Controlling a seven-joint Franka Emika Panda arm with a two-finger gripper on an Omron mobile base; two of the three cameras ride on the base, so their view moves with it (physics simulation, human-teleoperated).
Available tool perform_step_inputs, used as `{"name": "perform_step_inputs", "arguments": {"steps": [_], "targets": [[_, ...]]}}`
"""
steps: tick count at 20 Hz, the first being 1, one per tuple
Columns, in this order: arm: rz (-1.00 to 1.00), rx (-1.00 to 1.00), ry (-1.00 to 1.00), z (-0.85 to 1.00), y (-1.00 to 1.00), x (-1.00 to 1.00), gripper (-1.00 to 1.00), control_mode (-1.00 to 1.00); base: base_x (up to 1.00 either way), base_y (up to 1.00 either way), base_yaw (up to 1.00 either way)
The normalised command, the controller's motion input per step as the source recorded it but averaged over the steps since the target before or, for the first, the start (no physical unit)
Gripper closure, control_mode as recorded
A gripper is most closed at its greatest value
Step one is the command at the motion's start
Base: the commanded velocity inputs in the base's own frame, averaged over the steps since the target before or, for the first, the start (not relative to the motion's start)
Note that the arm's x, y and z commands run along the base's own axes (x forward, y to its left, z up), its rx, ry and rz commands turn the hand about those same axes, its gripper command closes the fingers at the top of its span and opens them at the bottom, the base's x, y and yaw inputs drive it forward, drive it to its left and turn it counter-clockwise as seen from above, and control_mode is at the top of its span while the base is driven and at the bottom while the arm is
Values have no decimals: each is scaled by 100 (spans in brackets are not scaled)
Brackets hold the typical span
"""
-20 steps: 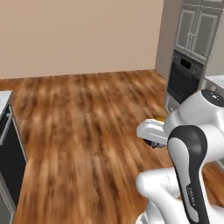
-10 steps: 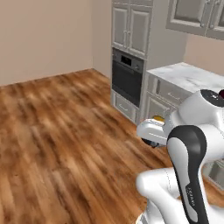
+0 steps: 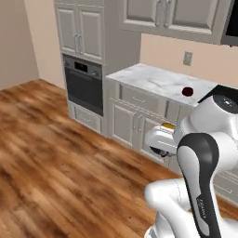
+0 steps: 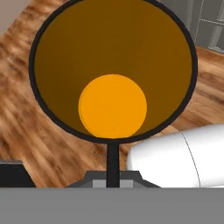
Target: Clear the mugs and bowl far away from the sink.
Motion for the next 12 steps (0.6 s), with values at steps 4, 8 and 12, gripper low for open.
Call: {"name": "perform_step_inputs", "arguments": {"steps": [4,8,12], "targets": [[0,0,0,0,0,0,100,100,94,0,-33],[0,0,0,0,0,0,100,100,100,0,-27],[0,0,0,0,0,0,100,100,99,0,-28]]}}
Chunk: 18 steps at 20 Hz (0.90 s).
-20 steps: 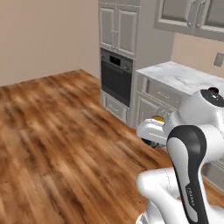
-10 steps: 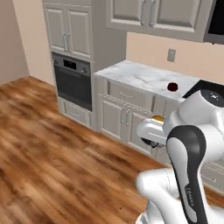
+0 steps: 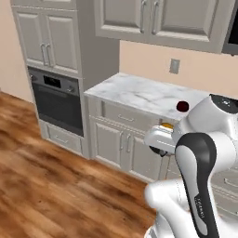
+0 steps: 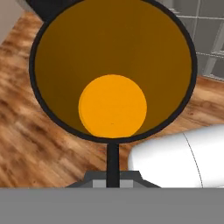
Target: Clear the mugs and bowl far away from the sink.
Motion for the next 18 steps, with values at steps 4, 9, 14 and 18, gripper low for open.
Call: {"name": "perform_step_inputs", "arguments": {"steps": [4,9,14,18], "targets": [[0,0,0,0,0,0,100,100,81,0,-36],[0,0,0,0,0,0,100,100,64,6,-43],[0,0,0,0,0,0,100,100,54,20,-42],[0,0,0,0,0,0,100,100,60,33,-41]]}}
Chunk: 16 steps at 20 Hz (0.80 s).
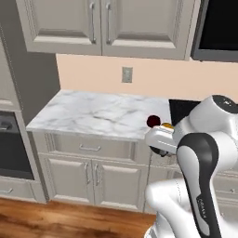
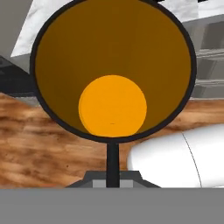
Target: Clear the mugs and bowl far away from the sink.
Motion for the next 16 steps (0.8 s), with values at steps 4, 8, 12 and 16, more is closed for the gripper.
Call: {"name": "perform_step_inputs", "arguments": {"steps": [4,8,12,16], "targets": [[0,0,0,0,0,0,100,100,49,60,-35],[0,0,0,0,0,0,100,100,49,66,-34],[0,0,0,0,0,0,100,100,61,33,-33],[0,0,0,0,0,0,100,100,72,11,-32]]}}
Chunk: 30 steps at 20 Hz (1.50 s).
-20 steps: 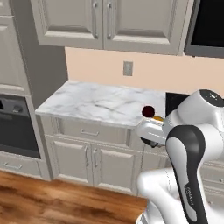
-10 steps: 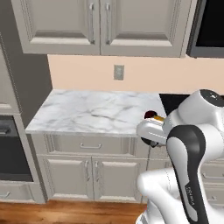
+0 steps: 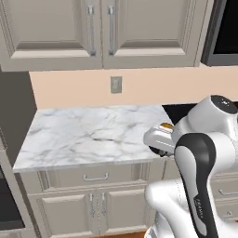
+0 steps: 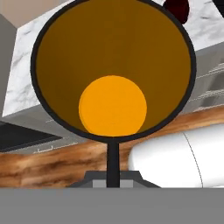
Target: Clear the mugs and bowl far away from the sink.
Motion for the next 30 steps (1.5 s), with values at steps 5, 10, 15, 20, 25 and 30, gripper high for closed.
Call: {"name": "perform_step_inputs", "arguments": {"steps": [5,10,15,20,25,30], "targets": [[0,0,0,0,0,0,100,100,50,31,-25],[0,0,0,0,0,0,100,100,11,52,-8],[0,0,0,0,0,0,100,100,31,18,-1],[0,0,0,0,0,0,100,100,28,0,1],[0,0,0,0,0,0,100,100,20,0,4],[1,0,2,-10,-4,10,100,-100,31,-4,5]]}}
